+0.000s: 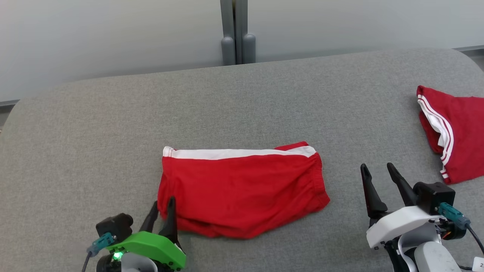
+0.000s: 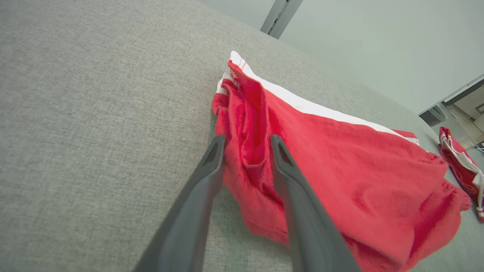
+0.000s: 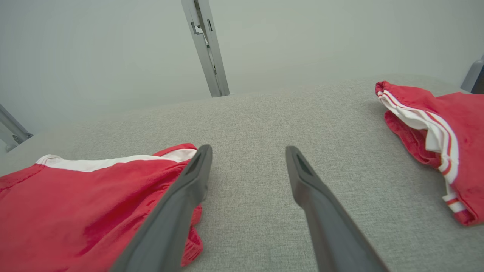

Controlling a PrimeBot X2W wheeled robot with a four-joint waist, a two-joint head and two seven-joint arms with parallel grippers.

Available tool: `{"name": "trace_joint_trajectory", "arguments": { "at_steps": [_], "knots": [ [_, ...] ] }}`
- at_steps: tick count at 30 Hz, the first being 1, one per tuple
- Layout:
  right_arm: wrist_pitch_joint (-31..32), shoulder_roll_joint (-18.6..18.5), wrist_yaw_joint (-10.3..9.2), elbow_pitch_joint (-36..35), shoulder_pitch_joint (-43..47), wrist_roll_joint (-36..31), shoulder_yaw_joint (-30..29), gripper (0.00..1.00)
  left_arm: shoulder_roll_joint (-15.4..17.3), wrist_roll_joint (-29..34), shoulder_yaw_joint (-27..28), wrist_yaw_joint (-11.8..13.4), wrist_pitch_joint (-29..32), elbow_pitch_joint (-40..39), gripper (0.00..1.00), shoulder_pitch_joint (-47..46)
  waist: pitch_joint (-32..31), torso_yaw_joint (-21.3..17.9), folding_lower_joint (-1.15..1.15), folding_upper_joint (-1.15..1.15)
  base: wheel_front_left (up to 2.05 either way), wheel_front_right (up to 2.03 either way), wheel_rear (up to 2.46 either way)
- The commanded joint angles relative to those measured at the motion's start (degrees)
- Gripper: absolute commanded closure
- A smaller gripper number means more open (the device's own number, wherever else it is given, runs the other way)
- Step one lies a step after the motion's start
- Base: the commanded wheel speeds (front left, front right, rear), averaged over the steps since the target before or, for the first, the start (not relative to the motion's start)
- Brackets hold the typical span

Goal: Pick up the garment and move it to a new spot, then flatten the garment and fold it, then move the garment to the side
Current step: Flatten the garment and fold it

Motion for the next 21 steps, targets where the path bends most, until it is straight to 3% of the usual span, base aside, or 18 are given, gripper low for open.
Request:
{"name": "trace_joint_trajectory", "arguments": {
  "at_steps": [1,11,21],
  "knots": [
    [0.2,-0.2,-0.08,0.4,0.2,-0.6,-0.1,0.00,0.7,1.3,0.8,0.4,-0.3,-0.9,0.00,0.8,-0.1,0.1,0.00,0.00,0.00,0.00,0.00],
    [2.2,-0.2,-0.08,2.0,-1.0,-1.5,2.6,0.00,2.3,11.2,8.5,1.0,-0.5,-10.5,0.00,4.7,-1.7,2.1,0.00,0.00,0.00,0.00,0.00],
    [6.6,-0.2,-0.08,8.2,-4.3,-2.8,6.4,0.00,1.1,15.5,10.1,0.1,-0.5,-12.5,0.00,7.8,-2.2,5.1,0.00,0.00,0.00,0.00,0.00]
  ]
}}
